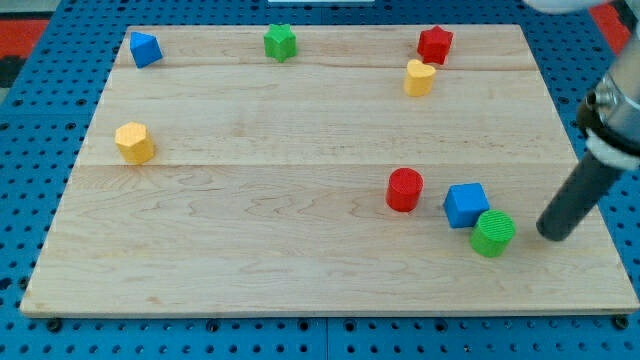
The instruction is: Separate the green circle and the blue cube
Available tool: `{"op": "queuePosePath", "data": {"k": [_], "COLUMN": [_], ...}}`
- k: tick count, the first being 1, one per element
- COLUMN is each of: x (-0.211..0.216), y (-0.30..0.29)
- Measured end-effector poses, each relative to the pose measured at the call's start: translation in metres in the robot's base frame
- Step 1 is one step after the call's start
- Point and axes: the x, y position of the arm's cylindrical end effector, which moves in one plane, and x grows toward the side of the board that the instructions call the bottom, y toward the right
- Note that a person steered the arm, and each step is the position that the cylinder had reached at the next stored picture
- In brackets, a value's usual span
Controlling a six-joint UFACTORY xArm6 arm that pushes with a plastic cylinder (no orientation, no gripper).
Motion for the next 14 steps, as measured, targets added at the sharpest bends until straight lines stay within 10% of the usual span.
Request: {"op": "queuePosePath", "data": {"k": [2, 14], "x": [0.061, -0.066], "y": [-0.004, -0.117]}}
